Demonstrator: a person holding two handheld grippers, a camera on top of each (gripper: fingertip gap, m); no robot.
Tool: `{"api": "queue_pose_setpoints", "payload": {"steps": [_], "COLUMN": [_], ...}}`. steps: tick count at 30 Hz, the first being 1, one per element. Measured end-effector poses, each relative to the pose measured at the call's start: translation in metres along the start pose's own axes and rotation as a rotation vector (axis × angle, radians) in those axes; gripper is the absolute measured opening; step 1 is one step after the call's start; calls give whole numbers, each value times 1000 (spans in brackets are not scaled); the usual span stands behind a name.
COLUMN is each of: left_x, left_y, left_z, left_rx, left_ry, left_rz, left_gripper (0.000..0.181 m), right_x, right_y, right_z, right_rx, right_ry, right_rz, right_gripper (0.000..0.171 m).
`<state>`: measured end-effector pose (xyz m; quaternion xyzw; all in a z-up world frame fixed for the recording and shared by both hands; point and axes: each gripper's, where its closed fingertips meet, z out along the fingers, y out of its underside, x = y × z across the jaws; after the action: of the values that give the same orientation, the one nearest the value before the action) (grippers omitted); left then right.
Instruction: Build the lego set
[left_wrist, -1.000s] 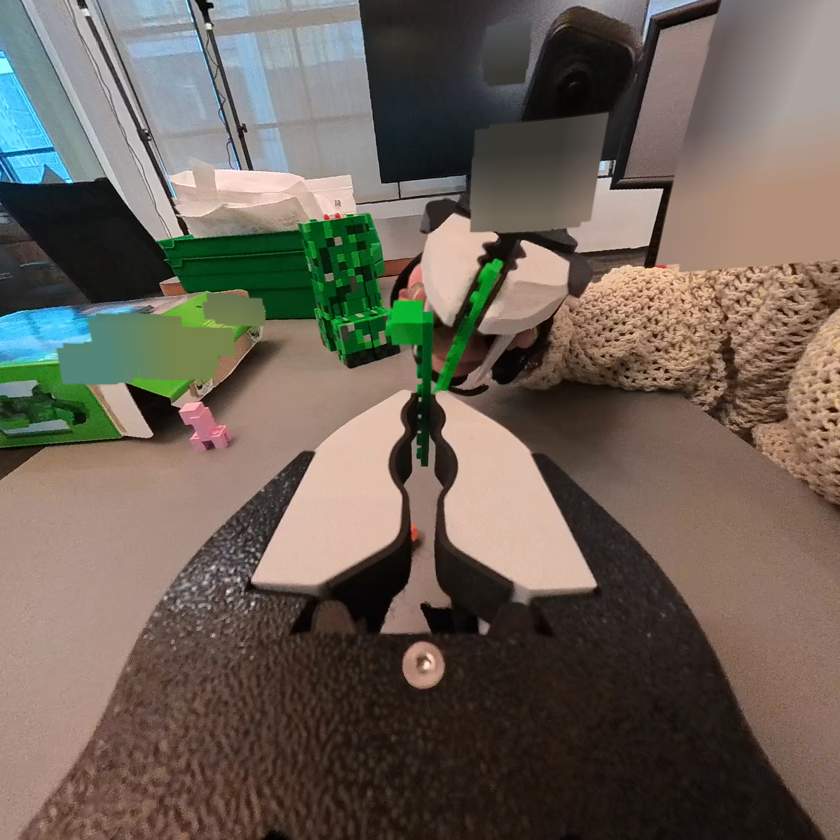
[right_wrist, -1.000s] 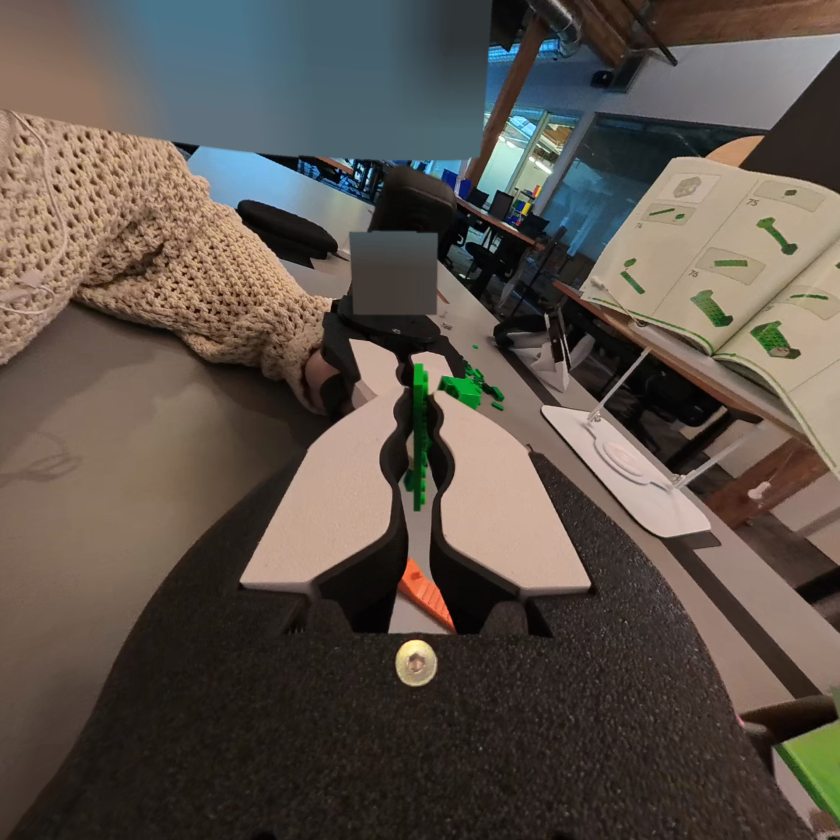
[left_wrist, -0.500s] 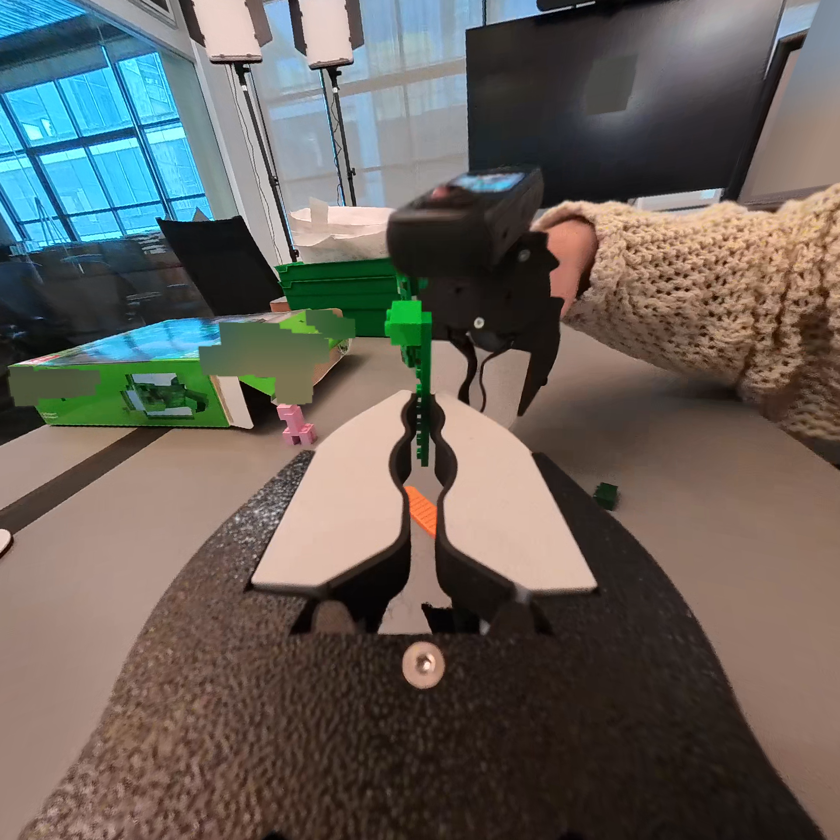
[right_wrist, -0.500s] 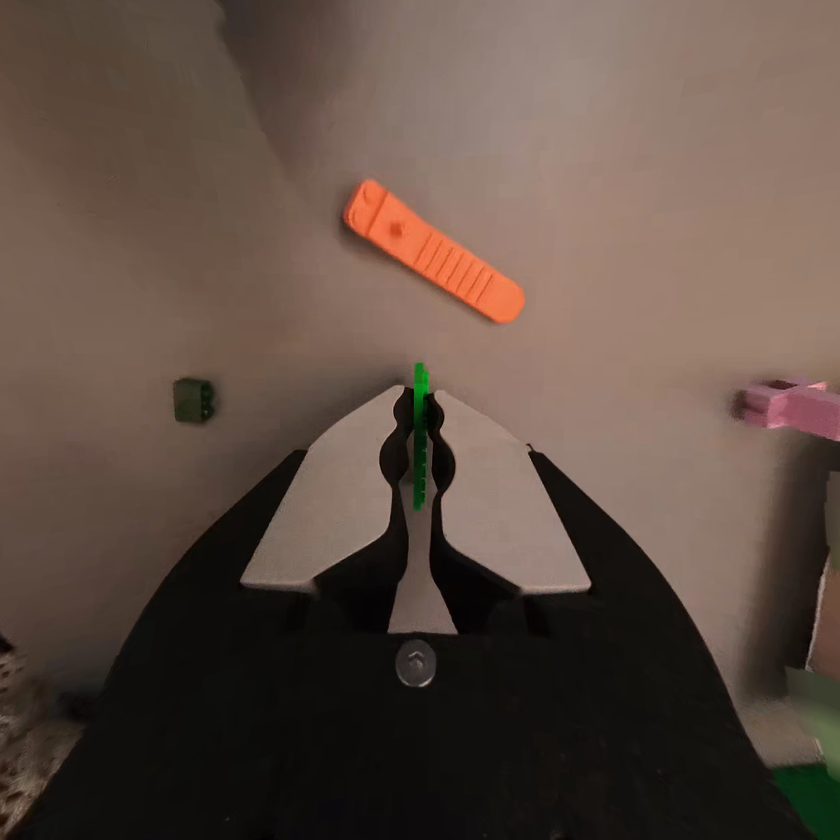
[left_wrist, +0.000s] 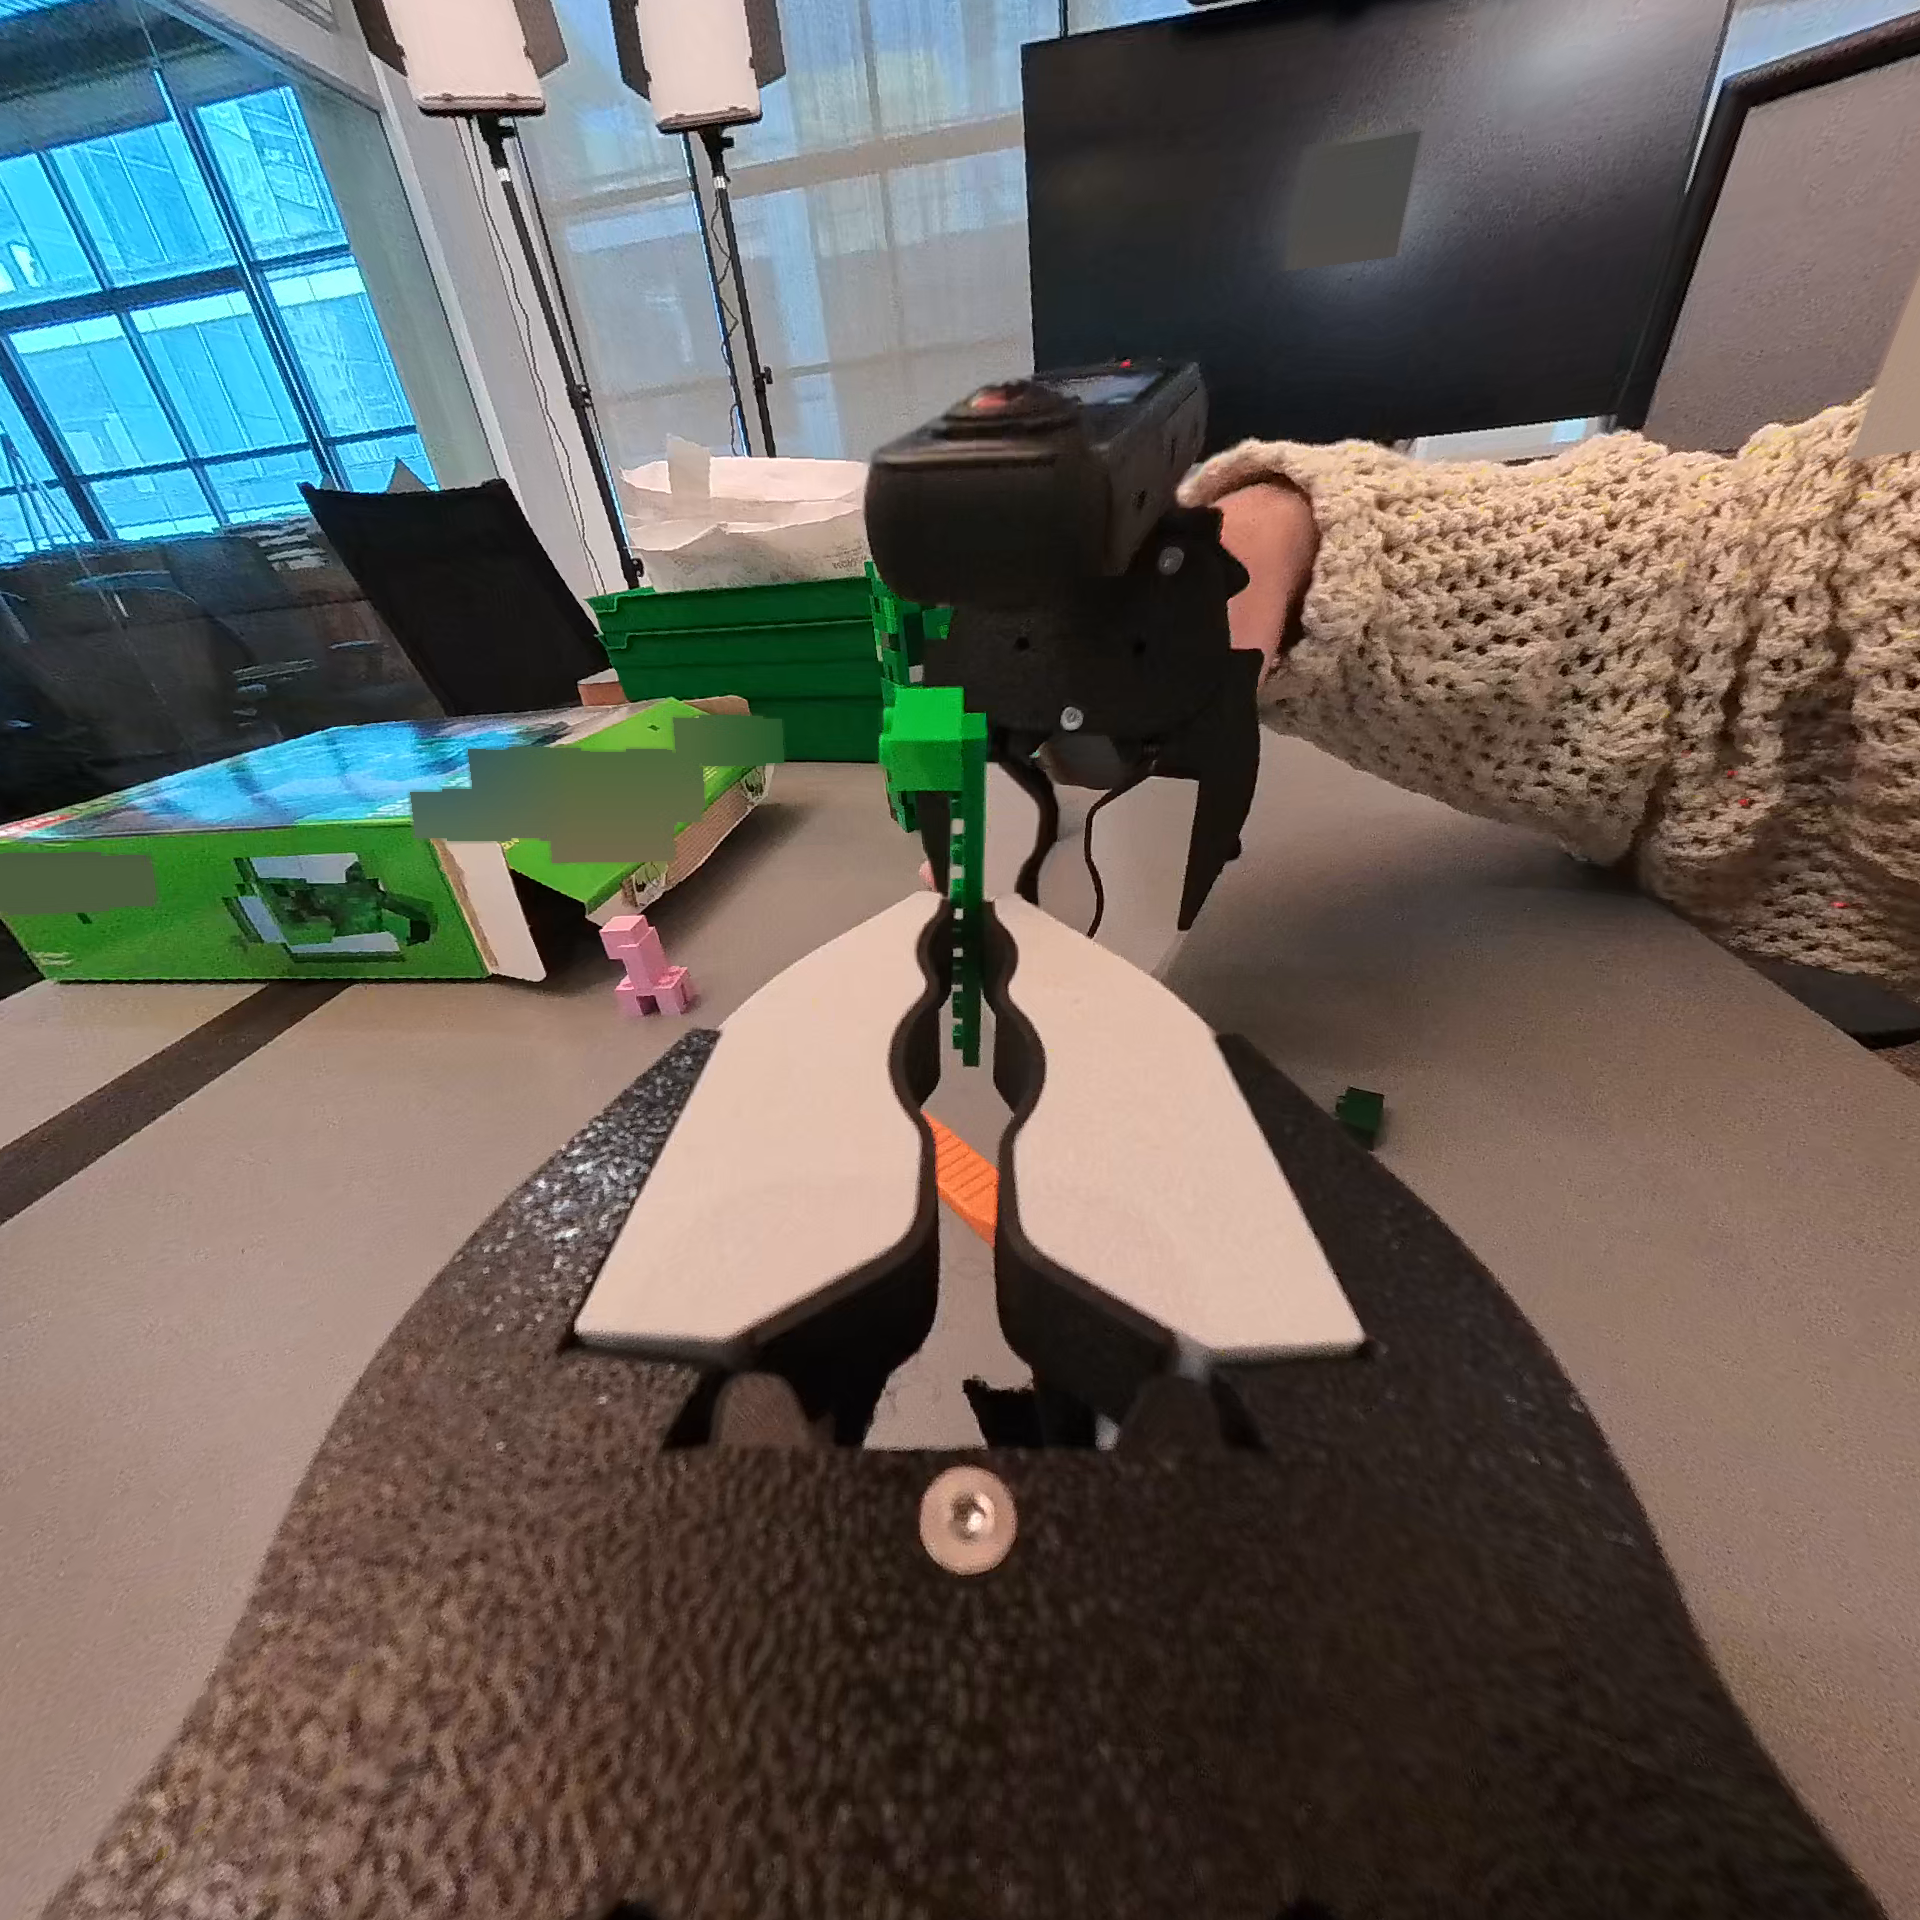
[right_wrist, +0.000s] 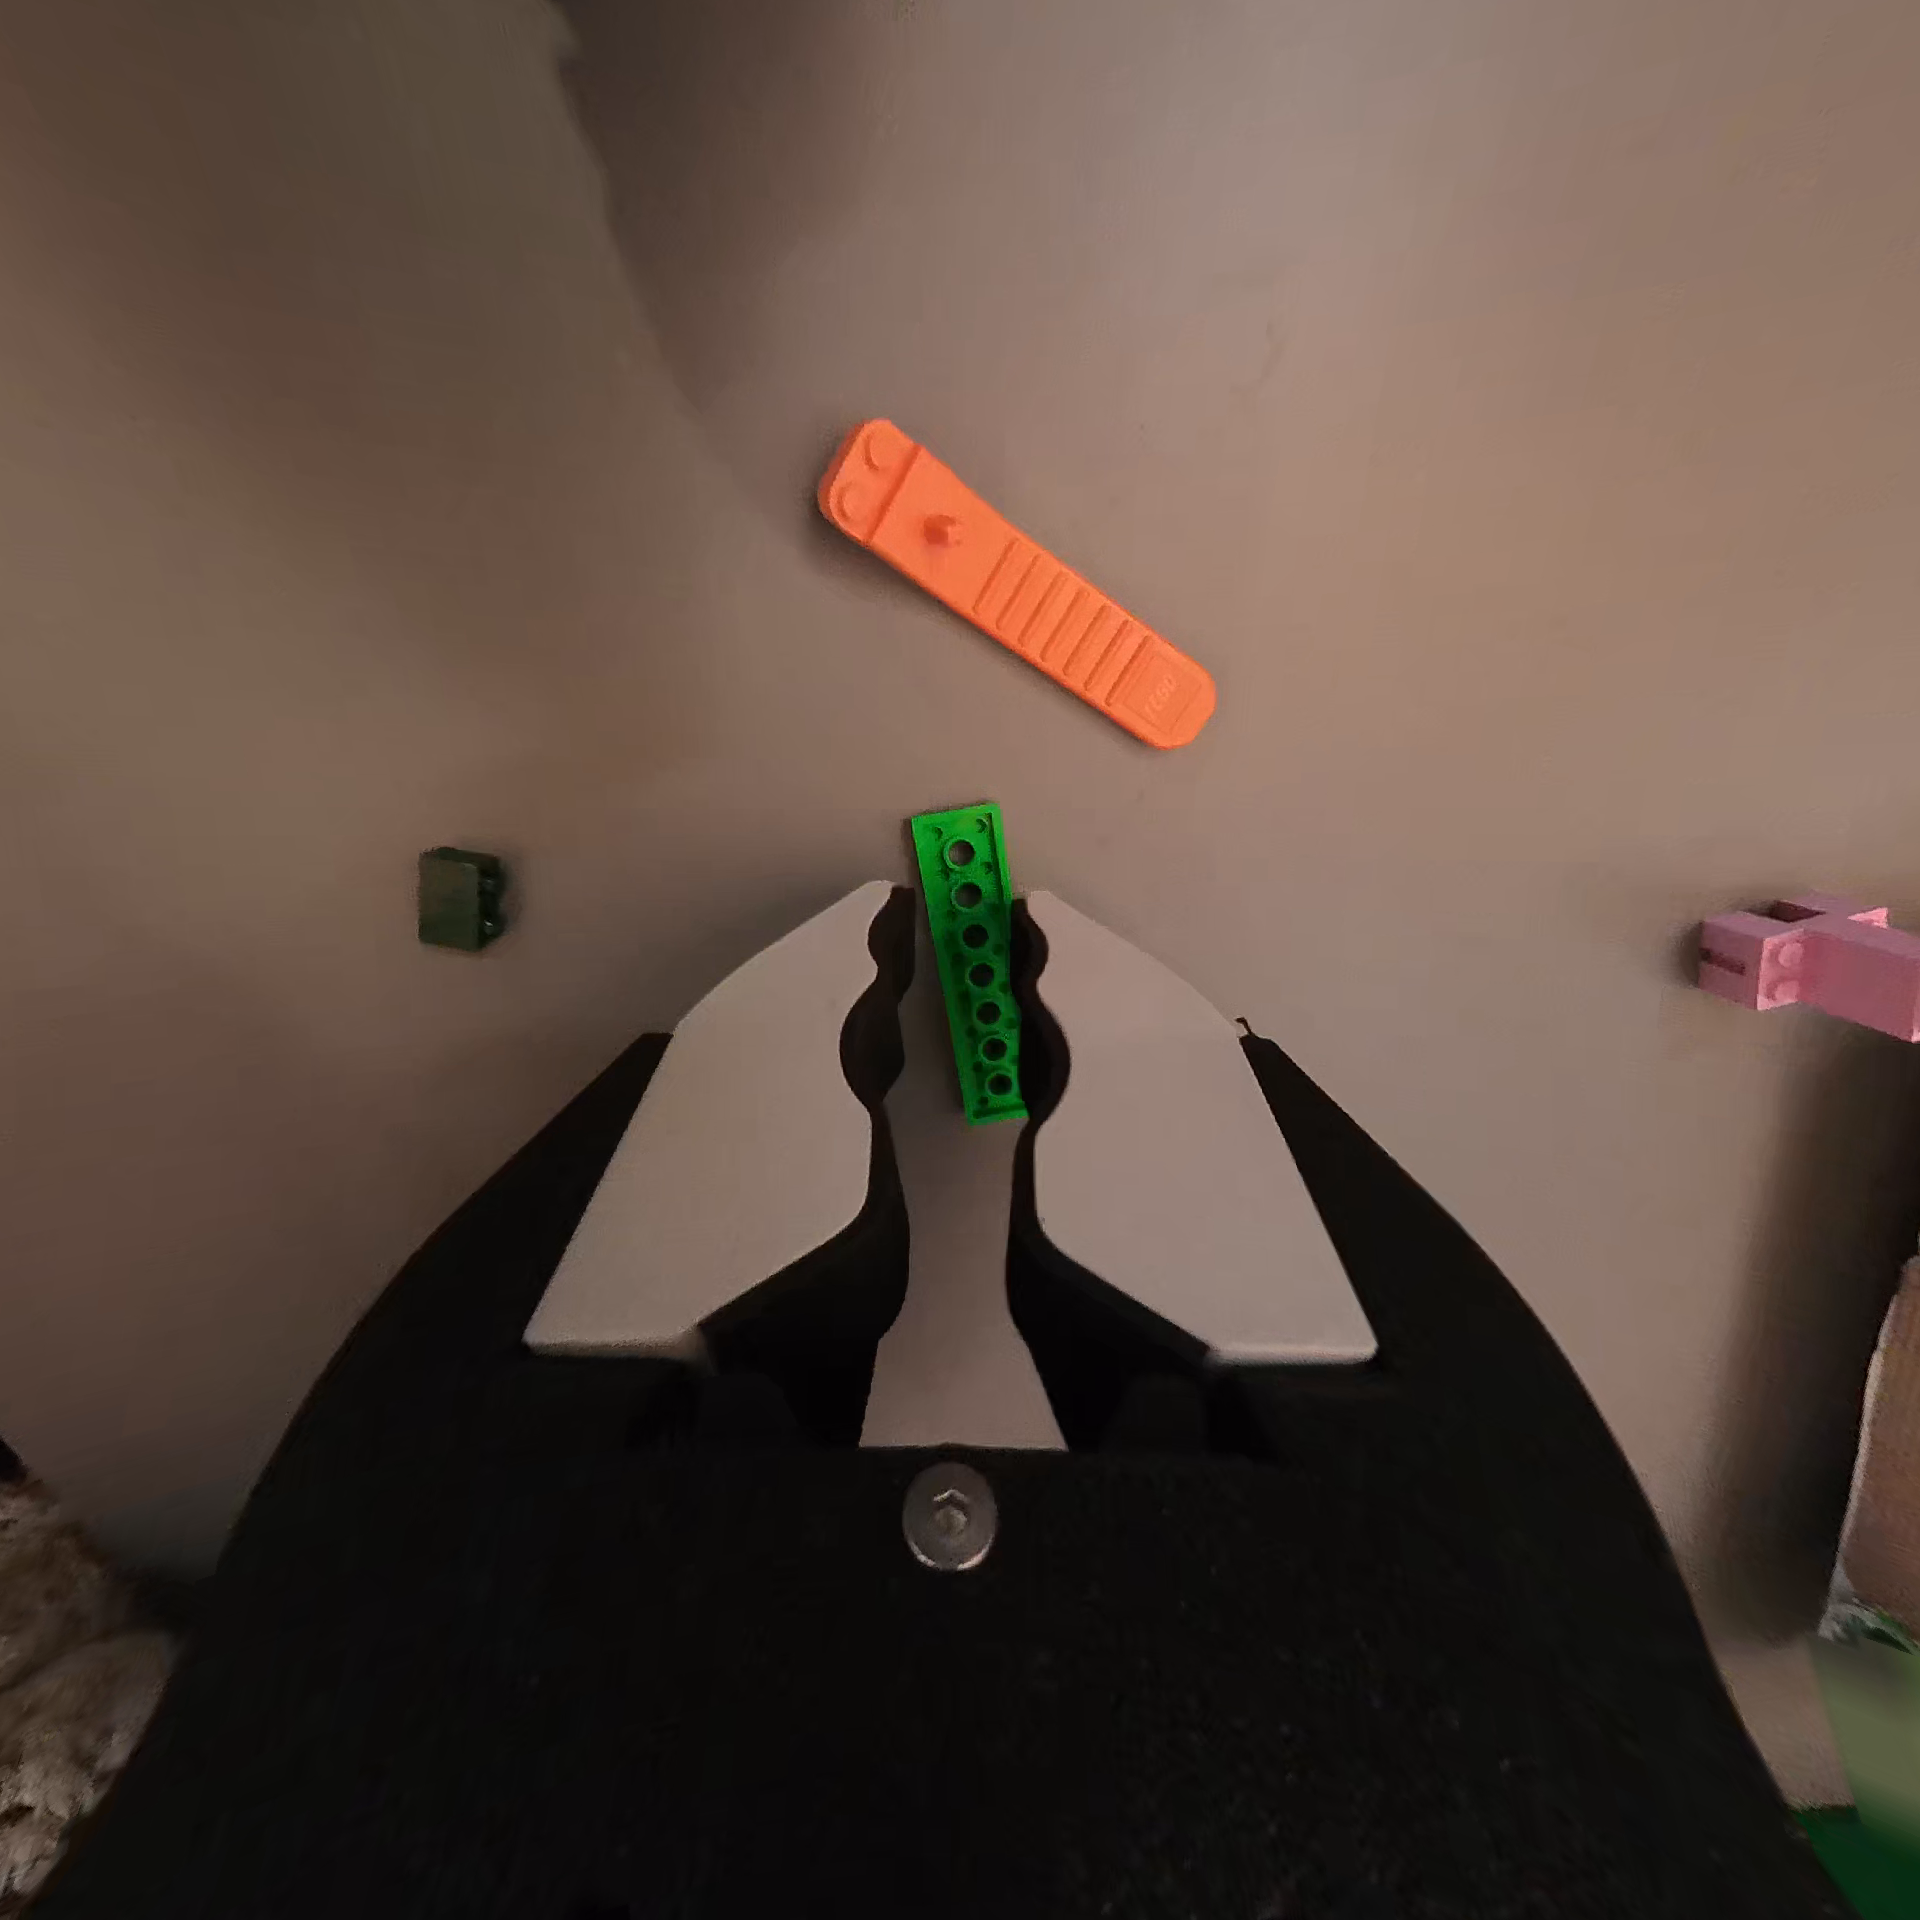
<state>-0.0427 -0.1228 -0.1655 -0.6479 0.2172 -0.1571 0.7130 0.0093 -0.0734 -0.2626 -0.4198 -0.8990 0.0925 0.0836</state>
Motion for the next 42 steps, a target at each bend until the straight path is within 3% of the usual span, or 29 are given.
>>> {"api": "queue_pose_setpoints", "payload": {"steps": [5,9,11,14,21,24,28,33,42], "left_x": [3,6,8,13,23,27,30,26,23], "left_y": [0,0,1,2,5,6,8,1,-7], "left_z": [0,-1,-1,-1,1,1,1,1,-3], "left_rx": [-3,-5,-10,-17,-49,-56,-69,-5,48], "left_ry": [25,63,83,109,157,182,183,110,90], "left_rz": [-5,-25,-28,-16,22,27,55,100,119], "left_gripper": [4,4,4,4,4,4,4,34,18], "right_x": [14,5,4,2,-20,-25,-27,-25,-26], "right_y": [-3,-65,-87,-97,-111,-113,-110,-104,-97], "right_z": [-8,-52,-82,-97,-103,-101,-100,-86,-87], "right_rx": [102,678,948,1095,1131,1115,1105,1078,1104], "right_ry": [-9,-90,-92,-68,-109,-88,-101,-60,-49], "right_rz": [-46,26,75,96,-11,-61,-79,-92,-117], "right_gripper": [22,44,42,36,32,15,15,15,14]}}
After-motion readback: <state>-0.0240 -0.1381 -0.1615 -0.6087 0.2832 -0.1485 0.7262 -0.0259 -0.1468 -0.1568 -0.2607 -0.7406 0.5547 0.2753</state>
